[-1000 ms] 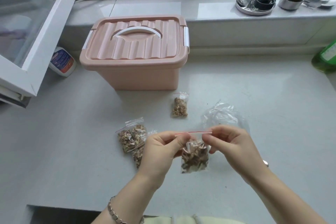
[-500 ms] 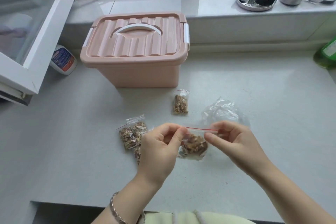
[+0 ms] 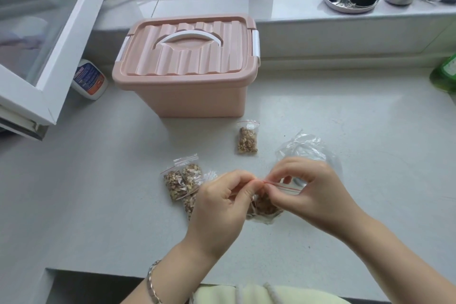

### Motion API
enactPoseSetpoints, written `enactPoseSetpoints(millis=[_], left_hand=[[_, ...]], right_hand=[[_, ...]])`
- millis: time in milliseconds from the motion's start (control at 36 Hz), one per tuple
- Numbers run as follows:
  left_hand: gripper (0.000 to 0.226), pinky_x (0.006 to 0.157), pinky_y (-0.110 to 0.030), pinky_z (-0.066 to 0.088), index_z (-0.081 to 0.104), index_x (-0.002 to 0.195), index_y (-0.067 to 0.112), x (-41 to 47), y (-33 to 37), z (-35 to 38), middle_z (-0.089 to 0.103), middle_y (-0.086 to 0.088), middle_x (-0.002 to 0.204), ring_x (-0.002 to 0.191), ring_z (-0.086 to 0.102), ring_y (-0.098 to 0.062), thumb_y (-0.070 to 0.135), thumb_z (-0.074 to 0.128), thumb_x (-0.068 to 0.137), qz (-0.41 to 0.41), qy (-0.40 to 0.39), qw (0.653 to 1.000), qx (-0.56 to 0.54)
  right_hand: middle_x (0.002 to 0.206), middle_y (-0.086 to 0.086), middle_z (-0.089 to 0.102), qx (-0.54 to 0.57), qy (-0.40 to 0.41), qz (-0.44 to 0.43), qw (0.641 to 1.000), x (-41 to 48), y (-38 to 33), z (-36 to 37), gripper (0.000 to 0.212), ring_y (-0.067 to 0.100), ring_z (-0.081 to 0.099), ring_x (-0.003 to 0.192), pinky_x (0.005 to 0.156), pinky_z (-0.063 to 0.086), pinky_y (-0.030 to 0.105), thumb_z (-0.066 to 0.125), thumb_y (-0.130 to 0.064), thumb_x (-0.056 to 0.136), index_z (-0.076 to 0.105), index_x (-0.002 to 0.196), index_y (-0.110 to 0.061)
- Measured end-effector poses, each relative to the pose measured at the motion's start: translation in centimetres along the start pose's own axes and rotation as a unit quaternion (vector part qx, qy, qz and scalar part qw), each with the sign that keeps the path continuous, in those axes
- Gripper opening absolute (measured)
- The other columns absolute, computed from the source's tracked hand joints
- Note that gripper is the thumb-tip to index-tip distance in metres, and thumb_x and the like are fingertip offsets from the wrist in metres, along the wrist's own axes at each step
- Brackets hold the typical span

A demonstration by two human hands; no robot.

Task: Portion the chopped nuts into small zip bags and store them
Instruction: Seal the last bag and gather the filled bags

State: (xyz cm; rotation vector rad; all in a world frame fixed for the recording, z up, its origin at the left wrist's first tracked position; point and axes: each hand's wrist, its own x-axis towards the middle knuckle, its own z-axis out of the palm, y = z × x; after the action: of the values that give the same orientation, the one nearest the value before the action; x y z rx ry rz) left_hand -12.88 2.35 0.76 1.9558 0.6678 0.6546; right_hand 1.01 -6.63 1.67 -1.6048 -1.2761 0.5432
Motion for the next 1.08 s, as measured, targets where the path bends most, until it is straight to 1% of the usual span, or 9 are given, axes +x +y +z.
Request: enactPoseSetpoints(millis=[139,250,361,556,778,833,861,944,1083], left_hand=[[0.013,0.062,-0.034,0.052,0.063,0.083,0.023,-0.3,-0.2,0.0,0.067,0.008,0.074,0.068,0.064,-0.01,0.034,0.056,0.083,0.005,-0.01,1.0,0.002],[0.01,0.061,-0.032,0.05,0.061,0.084,0.025,-0.6,-0.4,0.1,0.064,0.009,0.076,0.067,0.062,-0.008,0.032,0.055,0.084,0.025,-0.012,0.999,0.032],[0.014,0.063,-0.036,0.051,0.062,0.083,0.027,-1.4,-0.5,0.5,0.065,0.008,0.072,0.07,0.063,-0.012,0.038,0.053,0.082,-0.033,-0.018,0.999,0.002],[0.021,0.066,-0.042,0.053,0.067,0.08,0.023,-1.6,-0.6,0.5,0.067,0.006,0.073,0.071,0.064,-0.015,0.042,0.056,0.078,-0.091,-0.008,0.995,-0.039],[0.021,0.065,-0.044,0.054,0.066,0.08,0.025,-1.6,-0.3,-0.2,0.068,0.001,0.072,0.069,0.064,-0.024,0.043,0.058,0.076,-0.108,0.014,0.992,-0.069],[0.019,0.064,-0.041,0.055,0.068,0.079,0.022,-1.6,-0.3,-0.3,0.069,-0.002,0.072,0.07,0.064,-0.025,0.04,0.064,0.078,-0.128,0.014,0.988,-0.091],[0.016,0.064,-0.035,0.056,0.069,0.076,0.019,-1.5,-0.3,-0.3,0.07,-0.002,0.073,0.07,0.066,-0.02,0.035,0.068,0.08,-0.141,0.016,0.984,-0.104],[0.011,0.062,-0.018,0.052,0.069,0.069,0.014,-1.3,-0.1,-0.2,0.071,0.001,0.071,0.07,0.067,-0.009,0.018,0.063,0.077,-0.174,0.019,0.973,-0.147],[0.017,0.067,-0.03,0.058,0.068,0.071,0.008,-0.8,-0.2,0.0,0.071,-0.002,0.067,0.07,0.068,-0.015,0.002,0.059,0.084,-0.212,0.051,0.96,-0.174]], right_hand=[[0.062,-0.019,0.059,-0.001,-0.001,-0.005,1.0,0.0,0.3,0.2,0.004,0.001,0.056,0.059,0.058,0.04,0.01,0.065,-0.025,0.069,0.068,0.066,-0.027],[0.06,-0.021,0.056,-0.016,0.007,-0.002,1.0,-0.2,0.5,0.6,0.005,0.0,0.053,0.057,0.057,0.04,0.012,0.063,-0.023,0.066,0.066,0.061,-0.023],[0.058,-0.02,0.057,-0.014,0.01,0.016,1.0,-0.8,0.9,1.0,0.009,0.002,0.055,0.056,0.055,0.041,0.014,0.064,-0.026,0.063,0.062,0.061,-0.034],[0.058,-0.016,0.059,-0.007,0.005,0.028,1.0,-1.3,1.5,1.0,0.001,0.003,0.055,0.055,0.053,0.043,0.02,0.064,-0.026,0.062,0.065,0.062,-0.026],[0.063,-0.012,0.062,0.0,0.015,0.018,1.0,-2.0,1.9,-0.4,0.003,0.003,0.056,0.057,0.055,0.037,0.011,0.066,-0.025,0.063,0.064,0.065,-0.027],[0.063,-0.013,0.062,0.001,0.016,0.019,1.0,-2.1,2.1,-0.6,0.004,0.004,0.056,0.057,0.055,0.037,0.011,0.066,-0.025,0.063,0.064,0.065,-0.028],[0.063,-0.013,0.062,0.0,0.016,0.019,1.0,-2.2,2.2,-0.6,0.004,0.004,0.056,0.057,0.055,0.037,0.01,0.066,-0.025,0.063,0.064,0.064,-0.028],[0.063,-0.013,0.063,0.009,0.016,0.029,0.999,-2.2,2.4,-0.5,0.003,0.004,0.056,0.057,0.055,0.037,0.01,0.066,-0.026,0.064,0.066,0.064,-0.029],[0.062,-0.014,0.065,0.022,0.04,0.036,0.998,-1.8,2.5,-0.3,0.007,0.002,0.056,0.055,0.053,0.038,0.01,0.067,-0.032,0.066,0.065,0.059,-0.033]])
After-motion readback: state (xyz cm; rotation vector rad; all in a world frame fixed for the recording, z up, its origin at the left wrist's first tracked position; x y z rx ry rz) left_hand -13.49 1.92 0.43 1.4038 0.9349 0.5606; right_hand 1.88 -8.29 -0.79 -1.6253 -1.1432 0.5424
